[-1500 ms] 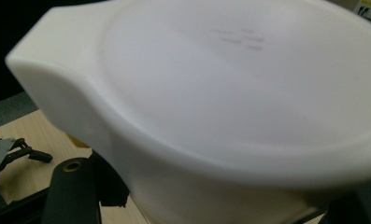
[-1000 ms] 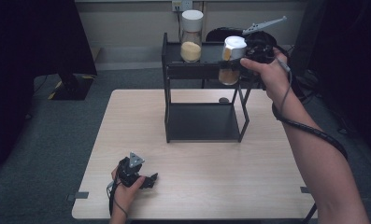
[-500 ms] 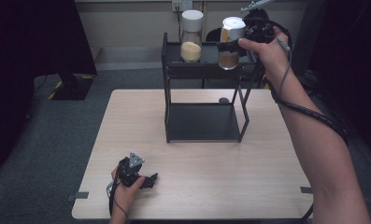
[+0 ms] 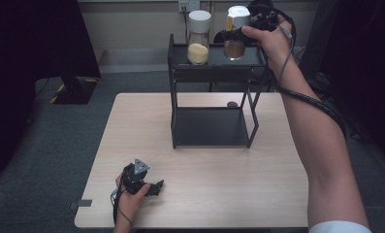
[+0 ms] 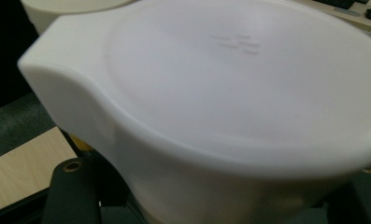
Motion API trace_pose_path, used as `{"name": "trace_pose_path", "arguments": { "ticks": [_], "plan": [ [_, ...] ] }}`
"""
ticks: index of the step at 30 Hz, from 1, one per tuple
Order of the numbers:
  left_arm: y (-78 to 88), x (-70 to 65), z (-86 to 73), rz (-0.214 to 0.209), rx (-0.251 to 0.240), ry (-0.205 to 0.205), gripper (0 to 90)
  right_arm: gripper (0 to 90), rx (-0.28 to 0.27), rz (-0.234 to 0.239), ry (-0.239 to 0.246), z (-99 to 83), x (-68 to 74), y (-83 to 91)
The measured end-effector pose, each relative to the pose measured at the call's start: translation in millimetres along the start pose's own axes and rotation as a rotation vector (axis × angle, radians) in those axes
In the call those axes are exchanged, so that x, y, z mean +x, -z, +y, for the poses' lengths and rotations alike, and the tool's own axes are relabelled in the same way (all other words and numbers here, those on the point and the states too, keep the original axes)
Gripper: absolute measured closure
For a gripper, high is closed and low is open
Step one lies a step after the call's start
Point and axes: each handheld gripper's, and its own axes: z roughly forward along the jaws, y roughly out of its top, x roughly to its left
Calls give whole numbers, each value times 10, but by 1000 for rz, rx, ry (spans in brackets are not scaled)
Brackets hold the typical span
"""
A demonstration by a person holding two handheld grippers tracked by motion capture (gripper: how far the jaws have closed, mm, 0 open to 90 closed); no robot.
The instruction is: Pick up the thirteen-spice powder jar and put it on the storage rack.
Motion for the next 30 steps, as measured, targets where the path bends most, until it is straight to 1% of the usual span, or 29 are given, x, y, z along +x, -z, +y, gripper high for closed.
{"name": "trace_pose_path", "arguments": {
  "ticks": [2, 7, 9, 13, 20, 25, 26, 28, 30],
  "plan": [
    [0, 0, 0, 0, 0, 0, 0, 305, 6, -6, -5, 15, -26, -52],
    [0, 0, 0, 0, 0, 0, 0, 305, 4, -7, -36, -35, -91, -190],
    [0, 0, 0, 0, 0, 0, 0, 305, 11, -5, -42, -46, -99, -238],
    [0, 0, -1, 0, 0, 0, 0, 305, 4, 11, -51, -80, -128, -296],
    [0, -1, -1, 0, 0, 1, 0, 304, -11, 19, -60, -133, -176, -314],
    [-1, -1, -2, 0, -1, 1, 0, 302, -21, 23, -79, -167, -194, -307],
    [0, -1, 0, 0, 0, 0, 0, 301, -20, 23, -75, -164, -194, -306],
    [-1, -1, -1, 0, -1, 1, 0, 277, -13, 16, -73, -150, -179, -303],
    [0, -1, -1, 0, -1, 1, 0, 215, 6, 10, -70, -120, -162, -309]
  ]
}}
